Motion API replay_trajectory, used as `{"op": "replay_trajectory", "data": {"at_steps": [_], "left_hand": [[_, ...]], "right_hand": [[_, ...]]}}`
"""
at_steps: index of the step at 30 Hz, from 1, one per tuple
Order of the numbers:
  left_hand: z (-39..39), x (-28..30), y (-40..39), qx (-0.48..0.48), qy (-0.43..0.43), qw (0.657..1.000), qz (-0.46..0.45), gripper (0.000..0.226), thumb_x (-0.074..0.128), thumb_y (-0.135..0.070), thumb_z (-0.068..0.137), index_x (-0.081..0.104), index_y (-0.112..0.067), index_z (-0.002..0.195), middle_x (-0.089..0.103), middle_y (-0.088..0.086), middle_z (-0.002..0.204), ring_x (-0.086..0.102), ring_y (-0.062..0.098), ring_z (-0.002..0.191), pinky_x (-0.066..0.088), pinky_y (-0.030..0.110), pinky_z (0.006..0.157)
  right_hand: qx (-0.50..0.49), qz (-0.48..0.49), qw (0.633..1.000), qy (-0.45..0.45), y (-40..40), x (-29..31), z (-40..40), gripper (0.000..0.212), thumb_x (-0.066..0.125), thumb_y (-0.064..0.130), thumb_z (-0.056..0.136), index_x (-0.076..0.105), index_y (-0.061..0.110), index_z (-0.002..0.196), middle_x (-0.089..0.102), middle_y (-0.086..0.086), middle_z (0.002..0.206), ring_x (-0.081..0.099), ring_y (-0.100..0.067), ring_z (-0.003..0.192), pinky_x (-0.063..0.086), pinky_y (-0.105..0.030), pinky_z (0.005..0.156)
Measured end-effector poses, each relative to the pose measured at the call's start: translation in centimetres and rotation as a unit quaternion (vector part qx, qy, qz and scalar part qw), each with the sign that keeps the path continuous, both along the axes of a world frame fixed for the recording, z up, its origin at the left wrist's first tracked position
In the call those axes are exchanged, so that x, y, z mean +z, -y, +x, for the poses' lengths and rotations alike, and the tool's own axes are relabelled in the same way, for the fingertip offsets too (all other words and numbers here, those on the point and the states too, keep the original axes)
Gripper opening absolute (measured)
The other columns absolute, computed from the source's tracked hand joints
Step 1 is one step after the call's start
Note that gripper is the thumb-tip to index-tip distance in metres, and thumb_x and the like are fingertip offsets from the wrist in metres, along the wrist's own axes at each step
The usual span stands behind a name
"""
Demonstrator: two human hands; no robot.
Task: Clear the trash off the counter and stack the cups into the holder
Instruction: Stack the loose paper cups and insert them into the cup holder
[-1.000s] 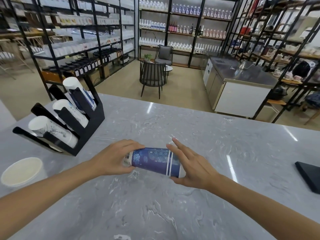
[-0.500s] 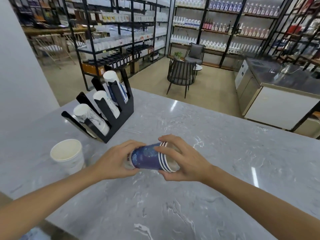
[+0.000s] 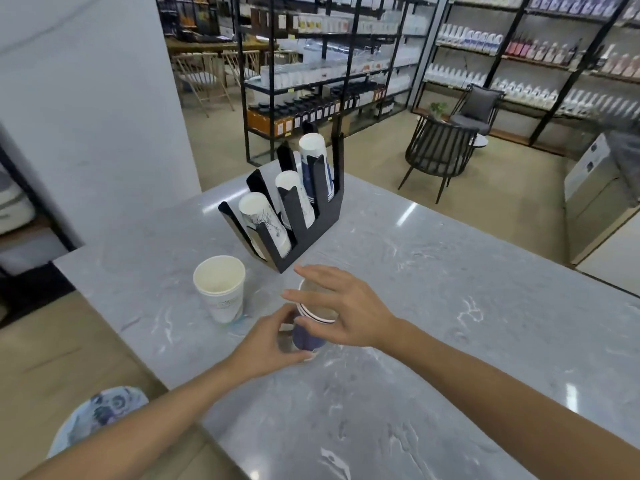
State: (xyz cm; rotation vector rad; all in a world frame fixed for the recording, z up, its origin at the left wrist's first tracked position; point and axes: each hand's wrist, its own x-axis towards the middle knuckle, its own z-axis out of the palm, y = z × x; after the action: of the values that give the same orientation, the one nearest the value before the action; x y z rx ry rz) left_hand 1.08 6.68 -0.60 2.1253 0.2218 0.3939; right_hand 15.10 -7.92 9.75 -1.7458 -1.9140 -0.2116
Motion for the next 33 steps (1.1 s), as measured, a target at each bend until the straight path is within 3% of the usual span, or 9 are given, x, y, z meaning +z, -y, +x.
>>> {"op": "replay_trajectory", "data": {"at_steps": [6, 11, 15, 17, 22, 24, 29, 33], "left_hand": [[-0.6, -2.2, -0.6, 0.043, -0.025, 0.996, -0.067, 0.065, 0.091, -0.042, 0.067, 0.054, -0.027, 0.117, 0.071, -0.011, 0.098, 0.074, 0.014, 0.093, 0.061, 0.042, 0.087], [-0.8, -2.6, -0.4, 0.046, -0.043, 0.994, -0.092, 0.065, 0.09, -0.037, 0.07, 0.051, -0.026, 0.12, 0.073, -0.008, 0.097, 0.075, 0.015, 0.092, 0.06, 0.045, 0.088], [-0.8, -2.2, -0.4, 0.035, -0.064, 0.994, -0.084, 0.065, 0.089, -0.036, 0.07, 0.048, -0.025, 0.12, 0.071, -0.01, 0.096, 0.074, 0.013, 0.091, 0.061, 0.045, 0.083], [-1.0, -1.7, -0.5, 0.027, -0.078, 0.995, -0.053, 0.067, 0.087, -0.036, 0.071, 0.046, -0.026, 0.123, 0.069, -0.012, 0.102, 0.072, 0.009, 0.094, 0.061, 0.042, 0.082], [-2.6, 1.6, -2.0, 0.01, -0.147, 0.987, 0.069, 0.093, 0.077, -0.033, 0.074, 0.023, -0.021, 0.149, 0.052, -0.008, 0.145, 0.061, 0.009, 0.12, 0.053, 0.023, 0.096], [-3.8, 4.0, -3.2, 0.008, -0.147, 0.983, 0.112, 0.085, 0.075, -0.034, 0.078, 0.026, -0.027, 0.148, 0.051, -0.009, 0.144, 0.058, 0.005, 0.116, 0.051, 0.013, 0.09], [-7.5, 10.2, -7.7, 0.004, -0.062, 0.95, 0.306, 0.05, 0.067, -0.034, 0.087, 0.049, -0.031, 0.134, 0.059, -0.012, 0.131, 0.059, 0.009, 0.112, 0.054, 0.029, 0.091], [-9.2, 12.6, -12.0, -0.019, -0.009, 0.931, 0.365, 0.036, 0.072, -0.029, 0.088, 0.064, -0.02, 0.122, 0.065, -0.005, 0.116, 0.057, 0.018, 0.109, 0.052, 0.034, 0.091]], "right_hand": [[-0.003, -0.019, 1.0, 0.001, -2.4, -1.4, -0.7, 0.044, 0.08, 0.032, 0.088, 0.071, 0.02, 0.13, 0.061, -0.018, 0.143, 0.061, -0.032, 0.131, 0.052, -0.045, 0.106], [-0.014, -0.021, 1.0, 0.016, -2.4, -1.8, -1.0, 0.047, 0.075, 0.039, 0.09, 0.067, 0.027, 0.135, 0.058, -0.011, 0.148, 0.058, -0.028, 0.134, 0.054, -0.043, 0.099], [-0.024, -0.064, 0.997, 0.022, -2.3, -1.6, -1.1, 0.048, 0.07, 0.042, 0.093, 0.064, 0.026, 0.138, 0.054, -0.009, 0.152, 0.052, -0.027, 0.14, 0.045, -0.047, 0.108], [-0.037, -0.092, 0.994, 0.037, -2.2, -1.4, -1.2, 0.05, 0.067, 0.047, 0.094, 0.061, 0.029, 0.14, 0.051, -0.006, 0.155, 0.048, -0.024, 0.143, 0.037, -0.049, 0.115], [-0.05, -0.158, 0.984, 0.064, -1.8, 0.2, -1.3, 0.065, 0.06, 0.06, 0.093, 0.042, 0.037, 0.152, 0.036, -0.002, 0.164, 0.023, -0.02, 0.156, 0.012, -0.05, 0.128], [-0.042, -0.15, 0.986, 0.055, -1.6, 1.1, -1.6, 0.066, 0.06, 0.059, 0.094, 0.042, 0.035, 0.152, 0.033, -0.003, 0.166, 0.018, -0.018, 0.158, 0.011, -0.048, 0.129], [-0.028, -0.061, 0.998, -0.008, -2.3, 3.7, -3.3, 0.056, 0.063, 0.046, 0.098, 0.05, 0.024, 0.148, 0.038, -0.003, 0.163, 0.022, -0.016, 0.157, 0.023, -0.033, 0.127], [-0.058, -0.052, 0.994, -0.072, -4.5, 4.4, -5.7, 0.062, 0.067, 0.038, 0.097, 0.043, 0.022, 0.151, 0.031, 0.001, 0.166, 0.024, -0.012, 0.154, 0.018, -0.015, 0.123]]}}
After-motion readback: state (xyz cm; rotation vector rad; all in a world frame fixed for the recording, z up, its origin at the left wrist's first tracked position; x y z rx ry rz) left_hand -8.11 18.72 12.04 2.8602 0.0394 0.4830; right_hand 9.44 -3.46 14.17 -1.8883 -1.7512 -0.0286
